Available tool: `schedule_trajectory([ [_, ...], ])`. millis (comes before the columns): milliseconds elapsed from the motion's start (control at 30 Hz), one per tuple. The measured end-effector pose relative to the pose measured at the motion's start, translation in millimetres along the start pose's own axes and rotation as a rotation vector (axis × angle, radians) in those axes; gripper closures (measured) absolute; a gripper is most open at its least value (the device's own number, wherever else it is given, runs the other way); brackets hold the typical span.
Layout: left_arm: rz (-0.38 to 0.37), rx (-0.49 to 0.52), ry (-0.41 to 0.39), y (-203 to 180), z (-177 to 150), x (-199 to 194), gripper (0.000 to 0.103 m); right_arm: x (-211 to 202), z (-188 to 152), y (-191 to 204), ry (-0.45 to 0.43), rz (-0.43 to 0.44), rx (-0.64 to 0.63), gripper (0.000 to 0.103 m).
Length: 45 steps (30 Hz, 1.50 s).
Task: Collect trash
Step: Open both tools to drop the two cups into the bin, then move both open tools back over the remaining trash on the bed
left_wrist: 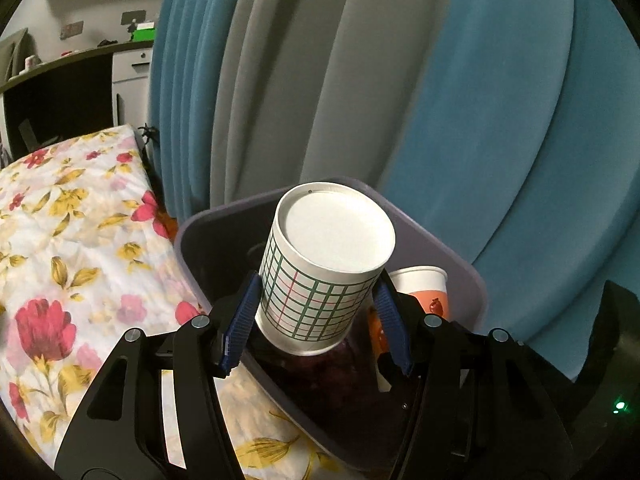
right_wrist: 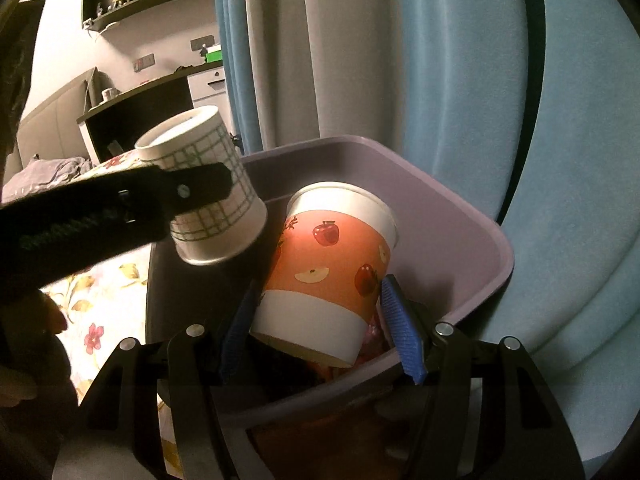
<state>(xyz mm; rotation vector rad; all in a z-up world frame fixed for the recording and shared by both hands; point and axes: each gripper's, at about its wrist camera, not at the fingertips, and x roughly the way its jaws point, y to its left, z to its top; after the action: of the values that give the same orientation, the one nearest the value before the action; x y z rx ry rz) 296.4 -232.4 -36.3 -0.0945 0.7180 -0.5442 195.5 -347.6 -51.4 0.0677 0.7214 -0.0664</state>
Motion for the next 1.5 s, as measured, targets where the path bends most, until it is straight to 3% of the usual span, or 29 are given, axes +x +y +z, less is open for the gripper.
schedule_trajectory([
  [333, -0.007, -0.011, 0.031, 0, -4, 9, 0.046, 3, 3, -1, 0.012, 0.001, -0.004, 0.041],
  [500, -0.015, 0.019, 0.037, -5, -6, 7, 0.043, -2, 1, -5, 0.003, -0.003, 0.013, 0.036],
  [767, 0.008, -0.002, -0.005, 4, -6, -13, 0.025, -21, -2, -18, -0.041, -0.042, 0.028, 0.031],
  [933, 0.074, -0.028, -0.058, 15, -17, -45, 0.021, -46, 1, -19, -0.110, -0.049, 0.053, 0.027],
  [1167, 0.205, -0.065, -0.112, 38, -33, -99, 0.020, -75, 7, 7, -0.186, 0.005, 0.034, 0.023],
  [1500, 0.417, -0.139, -0.144, 105, -64, -183, 0.020, -96, 1, 61, -0.209, 0.096, -0.004, 0.017],
])
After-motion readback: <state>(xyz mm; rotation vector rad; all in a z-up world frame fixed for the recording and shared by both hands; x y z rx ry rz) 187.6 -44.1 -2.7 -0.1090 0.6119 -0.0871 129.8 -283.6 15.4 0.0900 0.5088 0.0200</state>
